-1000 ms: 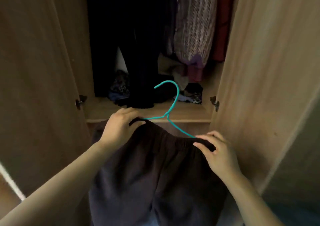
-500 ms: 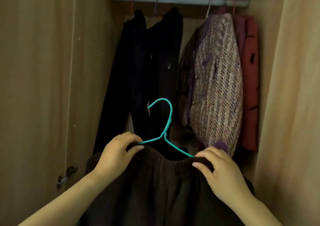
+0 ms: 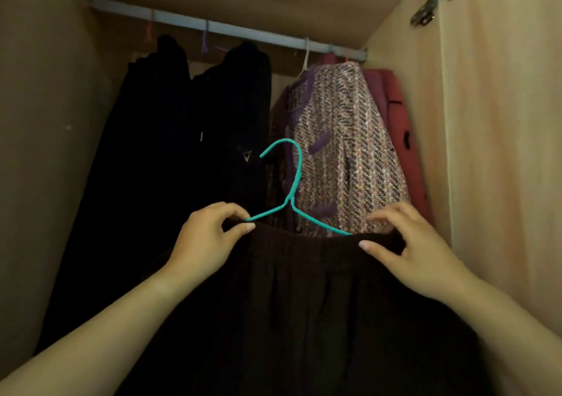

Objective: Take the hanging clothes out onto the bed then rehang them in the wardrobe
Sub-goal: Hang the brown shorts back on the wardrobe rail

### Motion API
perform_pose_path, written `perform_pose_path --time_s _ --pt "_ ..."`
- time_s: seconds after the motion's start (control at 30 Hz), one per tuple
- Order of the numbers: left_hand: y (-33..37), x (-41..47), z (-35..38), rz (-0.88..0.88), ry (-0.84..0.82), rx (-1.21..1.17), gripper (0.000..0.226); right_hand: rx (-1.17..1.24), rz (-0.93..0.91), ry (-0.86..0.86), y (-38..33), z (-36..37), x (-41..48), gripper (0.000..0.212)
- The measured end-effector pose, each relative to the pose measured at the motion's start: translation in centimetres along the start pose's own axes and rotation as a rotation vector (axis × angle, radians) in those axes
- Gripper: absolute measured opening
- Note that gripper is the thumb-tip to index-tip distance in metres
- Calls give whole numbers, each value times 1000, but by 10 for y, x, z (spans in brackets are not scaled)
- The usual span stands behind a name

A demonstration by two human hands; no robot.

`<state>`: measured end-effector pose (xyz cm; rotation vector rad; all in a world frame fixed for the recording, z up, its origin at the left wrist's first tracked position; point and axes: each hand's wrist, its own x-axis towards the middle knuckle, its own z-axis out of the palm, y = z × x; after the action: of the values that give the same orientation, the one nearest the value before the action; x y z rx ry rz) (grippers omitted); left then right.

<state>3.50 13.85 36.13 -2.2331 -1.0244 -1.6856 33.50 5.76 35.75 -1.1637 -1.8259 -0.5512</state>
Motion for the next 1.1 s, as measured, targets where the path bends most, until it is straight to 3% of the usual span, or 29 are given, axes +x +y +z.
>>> perform_pose_path --time_s 0.13,0.3,0.5,0.67,0.8,0.9,1.1 --pt "-15 32 32 26 -20 -84 17 -80 62 7 15 -2 11 33" --pt "-23 57 75 42 -76 -159 23 -147 79 47 23 -5 18 14" --pt "-24 77 100 28 -71 -179 11 -216 95 71 35 -5 34 24" --pt "-6 120 103 123 -80 -186 5 -474 18 248 44 -27 59 8" --pt "-4 160 99 223 115 62 28 -582 -38 380 51 -43 75 12" --pt "-12 187 94 130 334 224 46 -596 -68 388 57 -47 84 14" --pt "-19 225 102 -28 249 268 74 -577 -45 364 83 -58 89 20"
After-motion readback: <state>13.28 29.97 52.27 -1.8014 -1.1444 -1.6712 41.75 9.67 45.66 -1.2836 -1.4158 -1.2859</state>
